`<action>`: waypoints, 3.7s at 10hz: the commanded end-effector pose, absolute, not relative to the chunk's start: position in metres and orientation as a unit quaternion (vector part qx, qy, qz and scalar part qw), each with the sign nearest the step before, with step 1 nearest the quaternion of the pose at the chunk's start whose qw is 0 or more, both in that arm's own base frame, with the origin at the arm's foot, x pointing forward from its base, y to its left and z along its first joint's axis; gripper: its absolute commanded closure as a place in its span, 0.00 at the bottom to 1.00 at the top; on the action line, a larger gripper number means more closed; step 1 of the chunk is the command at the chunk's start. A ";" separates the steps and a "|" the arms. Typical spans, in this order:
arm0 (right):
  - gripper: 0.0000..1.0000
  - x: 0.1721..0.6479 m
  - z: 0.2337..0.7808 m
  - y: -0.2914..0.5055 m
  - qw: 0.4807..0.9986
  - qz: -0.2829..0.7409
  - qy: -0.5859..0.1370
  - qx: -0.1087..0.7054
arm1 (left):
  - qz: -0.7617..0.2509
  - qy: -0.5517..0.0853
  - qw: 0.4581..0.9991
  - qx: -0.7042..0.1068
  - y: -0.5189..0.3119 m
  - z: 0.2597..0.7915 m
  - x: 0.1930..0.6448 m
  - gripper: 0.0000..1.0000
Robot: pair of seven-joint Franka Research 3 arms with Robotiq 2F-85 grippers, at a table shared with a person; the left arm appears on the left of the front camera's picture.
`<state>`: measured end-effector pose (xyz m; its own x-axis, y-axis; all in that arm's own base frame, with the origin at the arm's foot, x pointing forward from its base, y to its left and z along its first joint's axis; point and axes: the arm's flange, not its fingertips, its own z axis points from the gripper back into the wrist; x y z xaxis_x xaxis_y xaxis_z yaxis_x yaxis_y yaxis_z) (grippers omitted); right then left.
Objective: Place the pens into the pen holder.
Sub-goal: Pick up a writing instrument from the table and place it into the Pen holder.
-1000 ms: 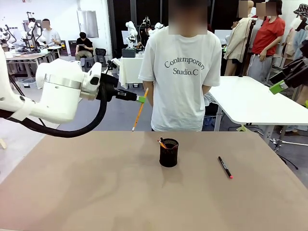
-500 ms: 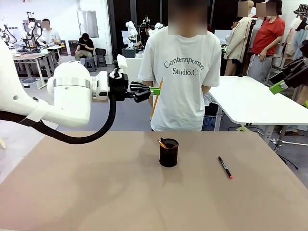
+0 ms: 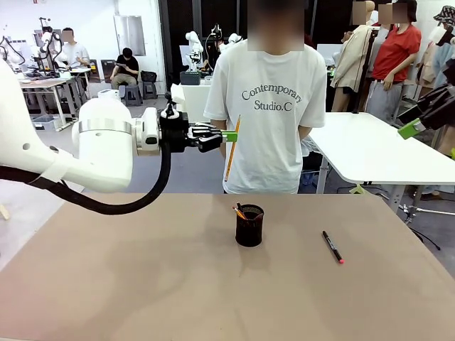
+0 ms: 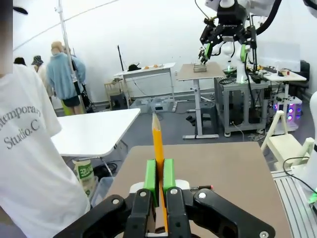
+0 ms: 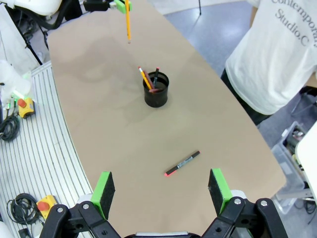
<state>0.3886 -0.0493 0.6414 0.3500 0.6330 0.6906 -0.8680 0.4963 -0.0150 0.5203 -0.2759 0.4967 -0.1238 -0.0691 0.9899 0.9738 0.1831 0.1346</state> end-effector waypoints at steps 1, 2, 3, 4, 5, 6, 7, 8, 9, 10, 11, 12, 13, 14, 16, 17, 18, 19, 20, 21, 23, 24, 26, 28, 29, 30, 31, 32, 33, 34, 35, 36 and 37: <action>0.00 0.389 0.644 -0.049 0.797 0.470 -0.332 0.184 | -0.505 -0.575 0.512 -0.389 -0.277 0.499 0.519 1.00; 0.00 0.389 0.644 -0.049 0.797 0.470 -0.332 0.184 | -0.496 -0.562 0.525 -0.403 -0.276 0.497 0.520 1.00; 0.00 0.389 0.644 -0.049 0.797 0.470 -0.332 0.184 | -0.495 -0.559 0.509 -0.428 -0.283 0.483 0.531 1.00; 0.00 0.389 0.644 -0.049 0.797 0.470 -0.332 0.184 | -0.496 -0.565 0.491 -0.440 -0.287 0.476 0.541 1.00; 0.00 0.389 0.644 -0.049 0.797 0.470 -0.332 0.184 | -0.491 -0.578 0.464 -0.457 -0.286 0.473 0.546 1.00; 0.00 0.389 0.644 -0.049 0.797 0.470 -0.332 0.184 | -0.496 -0.584 0.439 -0.469 -0.290 0.466 0.548 1.00; 0.00 0.389 0.644 -0.049 0.797 0.470 -0.332 0.184 | -0.498 -0.581 0.429 -0.480 -0.298 0.453 0.555 1.00; 0.00 0.389 0.644 -0.049 0.797 0.470 -0.332 0.184 | -0.498 -0.575 0.424 -0.491 -0.306 0.442 0.562 1.00; 0.00 0.389 0.644 -0.049 0.797 0.470 -0.332 0.184 | -0.501 -0.569 0.417 -0.501 -0.315 0.430 0.567 1.00; 0.00 0.389 0.644 -0.049 0.797 0.470 -0.332 0.184 | -0.505 -0.568 0.412 -0.503 -0.320 0.420 0.576 1.00; 0.00 0.389 0.644 -0.049 0.797 0.470 -0.332 0.184 | -0.506 -0.568 0.401 -0.510 -0.325 0.413 0.584 1.00; 0.00 0.389 0.644 -0.049 0.797 0.470 -0.332 0.184 | -0.507 -0.568 0.392 -0.516 -0.329 0.404 0.591 1.00; 0.00 0.389 0.644 -0.049 0.797 0.470 -0.332 0.184 | -0.507 -0.564 0.392 -0.520 -0.330 0.396 0.596 1.00; 0.00 0.389 0.644 -0.049 0.797 0.470 -0.332 0.184 | -0.508 -0.560 0.396 -0.521 -0.330 0.387 0.600 1.00; 0.00 0.389 0.644 -0.049 0.797 0.470 -0.332 0.184 | -0.506 -0.562 0.401 -0.517 -0.328 0.370 0.608 1.00; 0.00 0.389 0.644 -0.049 0.797 0.470 -0.332 0.184 | -0.502 -0.562 0.409 -0.514 -0.326 0.363 0.611 1.00; 0.00 0.389 0.644 -0.049 0.797 0.470 -0.332 0.184 | -0.500 -0.560 0.414 -0.515 -0.325 0.356 0.612 1.00; 0.00 0.389 0.644 -0.049 0.797 0.470 -0.332 0.184 | -0.499 -0.556 0.421 -0.515 -0.324 0.348 0.614 1.00; 0.00 0.389 0.644 -0.049 0.797 0.470 -0.332 0.184 | -0.502 -0.553 0.428 -0.509 -0.324 0.337 0.615 1.00; 0.00 0.389 0.644 -0.049 0.797 0.470 -0.332 0.184 | -0.506 -0.551 0.432 -0.504 -0.324 0.328 0.616 1.00; 0.00 0.389 0.644 -0.049 0.797 0.470 -0.332 0.184 | -0.507 -0.552 0.443 -0.493 -0.323 0.319 0.618 1.00; 0.00 0.389 0.644 -0.049 0.797 0.470 -0.332 0.184 | -0.510 -0.546 0.445 -0.494 -0.322 0.317 0.618 0.83; 0.00 0.389 0.644 -0.049 0.797 0.470 -0.332 0.184 | -0.508 -0.549 0.445 -0.492 -0.321 0.318 0.618 0.44; 0.00 0.389 0.644 -0.049 0.797 0.470 -0.332 0.184 | -0.509 -0.551 0.444 -0.490 -0.320 0.320 0.618 0.05; 0.00 0.389 0.644 -0.049 0.797 0.470 -0.332 0.184 | -0.510 -0.552 0.444 -0.488 -0.319 0.322 0.617 0.00; 0.00 0.389 0.644 -0.049 0.797 0.470 -0.332 0.184 | -0.512 -0.551 0.443 -0.488 -0.318 0.323 0.617 0.00; 0.00 0.389 0.644 -0.049 0.797 0.470 -0.332 0.184 | -0.513 -0.553 0.442 -0.486 -0.318 0.324 0.616 0.00; 0.00 0.389 0.644 -0.049 0.797 0.470 -0.332 0.184 | -0.515 -0.552 0.442 -0.485 -0.318 0.326 0.616 0.00; 0.00 0.389 0.644 -0.049 0.797 0.470 -0.332 0.184 | -0.517 -0.552 0.442 -0.483 -0.318 0.327 0.616 0.00; 0.00 0.389 0.644 -0.049 0.797 0.470 -0.332 0.184 | -0.518 -0.547 0.446 -0.483 -0.319 0.328 0.615 0.00; 0.00 0.389 0.644 -0.049 0.797 0.470 -0.332 0.184 | -0.527 -0.529 0.459 -0.481 -0.322 0.330 0.612 0.00; 0.00 0.389 0.644 -0.049 0.797 0.470 -0.332 0.184 | -0.503 -0.552 0.445 -0.494 -0.321 0.325 0.617 0.00; 0.00 0.389 0.644 -0.049 0.797 0.470 -0.332 0.184 | -0.503 -0.552 0.445 -0.494 -0.321 0.325 0.617 0.00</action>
<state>0.3886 -0.0493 0.6414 0.3499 0.6330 0.6905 -0.8680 0.4963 -0.0151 0.6155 -0.3222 0.3224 -0.1144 0.0784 0.9903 0.9934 0.0014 0.1147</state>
